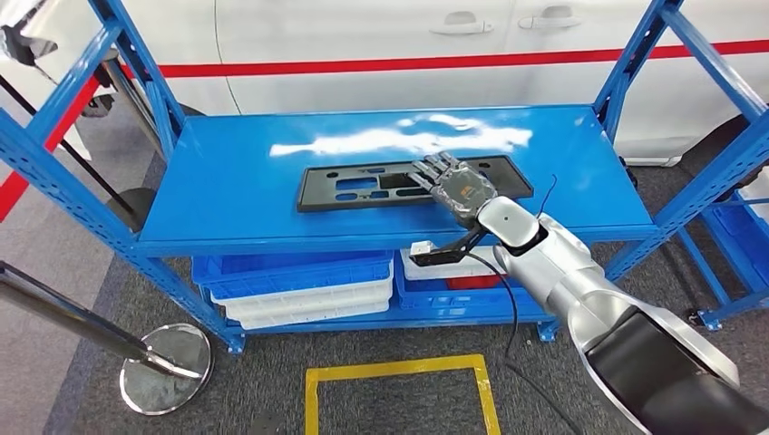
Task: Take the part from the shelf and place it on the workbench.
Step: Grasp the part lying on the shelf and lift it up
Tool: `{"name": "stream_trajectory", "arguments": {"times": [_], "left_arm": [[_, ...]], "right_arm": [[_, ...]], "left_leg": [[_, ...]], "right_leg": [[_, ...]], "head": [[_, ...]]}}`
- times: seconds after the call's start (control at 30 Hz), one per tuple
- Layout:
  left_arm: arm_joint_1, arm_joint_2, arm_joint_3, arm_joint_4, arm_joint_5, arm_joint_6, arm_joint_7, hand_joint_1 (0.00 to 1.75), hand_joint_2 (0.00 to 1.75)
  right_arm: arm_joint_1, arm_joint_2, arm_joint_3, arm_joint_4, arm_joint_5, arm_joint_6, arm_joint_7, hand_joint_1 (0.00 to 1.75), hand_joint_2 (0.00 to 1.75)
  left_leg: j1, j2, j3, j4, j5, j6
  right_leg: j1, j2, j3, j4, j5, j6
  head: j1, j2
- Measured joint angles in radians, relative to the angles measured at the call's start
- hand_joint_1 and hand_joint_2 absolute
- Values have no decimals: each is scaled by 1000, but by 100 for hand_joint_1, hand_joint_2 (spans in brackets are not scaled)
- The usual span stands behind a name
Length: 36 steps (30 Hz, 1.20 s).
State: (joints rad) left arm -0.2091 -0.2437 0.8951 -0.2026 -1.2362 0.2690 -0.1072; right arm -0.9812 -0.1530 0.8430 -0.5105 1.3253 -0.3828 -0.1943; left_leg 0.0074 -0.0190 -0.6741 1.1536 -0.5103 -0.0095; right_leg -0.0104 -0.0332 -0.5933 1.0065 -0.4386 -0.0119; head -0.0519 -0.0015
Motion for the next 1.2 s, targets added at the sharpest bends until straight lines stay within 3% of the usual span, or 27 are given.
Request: {"name": "stream_trajectory", "arguments": {"times": [0.07,0.1,0.13,0.2,0.27,0.4,0.47,0.53,0.6,0.63,0.67,0.73,0.77,0.8,0.9,0.97,1.03,1.1,1.13,1.17,1.2], "left_arm": [[-1,0,0,0,-1,-2,4,0,0],[0,0,0,0,-2,-2,7,0,0],[0,0,0,0,-2,-2,9,0,0],[-1,0,0,0,-2,-3,11,0,0],[-3,-1,0,0,-2,-3,11,0,0],[-2,-3,-1,0,-5,-3,12,0,0],[-6,-6,-1,0,-8,-4,12,0,0],[-9,-8,-1,0,-10,-4,12,0,0],[-9,-9,-1,0,-10,-5,14,0,0],[-8,-9,-1,0,-10,-5,14,0,0],[-8,-9,-1,0,-11,-5,15,0,0],[-8,-11,-1,0,-11,-5,14,0,0],[-9,-11,-1,0,-12,-6,14,0,0],[-9,-11,-1,0,-12,-7,14,0,0],[-9,-11,-1,0,-11,-17,12,0,0],[-8,-11,-1,0,-10,-25,9,0,0],[-9,-11,-1,0,-10,-26,8,0,0],[-7,-11,-1,0,-10,-24,9,0,0],[-5,-11,-1,0,-11,-22,9,0,0],[-4,-11,-1,0,-11,-21,10,0,0],[-4,-10,-1,0,-12,-20,10,0,0]], "right_arm": [[13,-7,7,12,6,0,8,0,175],[21,-9,10,17,7,1,12,0,175],[28,-10,13,21,7,1,16,0,175],[34,-10,16,26,8,4,22,0,175],[34,-11,17,30,9,8,26,0,175],[34,-12,18,38,7,15,26,0,0],[34,-9,16,42,3,14,25,0,0],[39,-2,15,48,2,14,23,0,0],[49,7,15,56,1,14,24,0,0],[52,10,15,59,1,14,24,0,0],[53,12,15,61,1,13,25,0,0],[53,14,14,63,2,11,25,0,0],[53,16,14,63,2,9,26,0,0],[52,17,14,64,3,7,26,0,0],[54,19,14,64,5,4,26,0,0],[55,19,14,64,6,3,26,0,0],[54,16,14,64,6,2,26,0,0],[55,12,13,65,6,2,25,0,0],[56,10,13,65,7,2,25,0,0],[57,10,13,65,7,1,24,0,0],[57,10,13,65,8,1,24,0,0]], "left_leg": [[1,1,-58,120,-46,-3],[1,1,-70,143,-46,-4],[1,2,-63,125,-25,-3],[0,0,-7,1,43,3],[-2,-4,42,-104,82,13],[-3,-7,55,-135,91,34],[2,-7,61,-145,97,44],[3,-7,62,-146,99,47],[3,-8,62,-145,99,47],[3,-8,62,-144,98,47],[4,-8,62,-142,97,45],[2,-8,60,-136,94,38],[1,-8,57,-133,93,32],[-1,-8,55,-132,93,27],[-2,-7,52,-135,97,13],[-1,-5,44,-118,85,3],[1,-1,1,-28,36,-6],[1,1,-67,109,-20,-10],[1,1,-91,152,-29,-10],[1,1,-95,156,-18,-9],[0,1,-80,119,12,-6]], "right_leg": [[4,-5,0,1,-1,-3],[5,-6,0,1,-2,-4],[6,-6,0,3,-2,-4],[7,-5,1,7,-6,-1],[10,-4,0,13,-10,5],[10,0,-3,18,-15,25],[5,10,-27,75,-54,34],[-1,20,-82,201,-115,41],[-8,21,-125,292,-138,46],[-11,21,-123,285,-122,48],[-13,21,-101,240,-90,48],[-14,15,-34,103,-28,46],[-11,12,-10,54,-14,44],[-8,10,1,27,-12,41],[-5,11,-1,19,-14,31],[-8,8,1,13,-13,16],[-8,2,4,8,-15,1],[-2,-1,8,8,-20,-6],[0,-2,11,9,-21,-8],[3,-2,15,10,-22,-8],[5,-2,20,11,-25,-8]], "head": [[0,0],[0,0],[0,0],[0,0],[0,0],[0,0],[0,0],[0,0],[0,0],[0,0],[0,0],[0,0],[0,0],[0,0],[0,0],[0,0],[0,0],[0,0],[0,0],[0,0],[0,0]]}}
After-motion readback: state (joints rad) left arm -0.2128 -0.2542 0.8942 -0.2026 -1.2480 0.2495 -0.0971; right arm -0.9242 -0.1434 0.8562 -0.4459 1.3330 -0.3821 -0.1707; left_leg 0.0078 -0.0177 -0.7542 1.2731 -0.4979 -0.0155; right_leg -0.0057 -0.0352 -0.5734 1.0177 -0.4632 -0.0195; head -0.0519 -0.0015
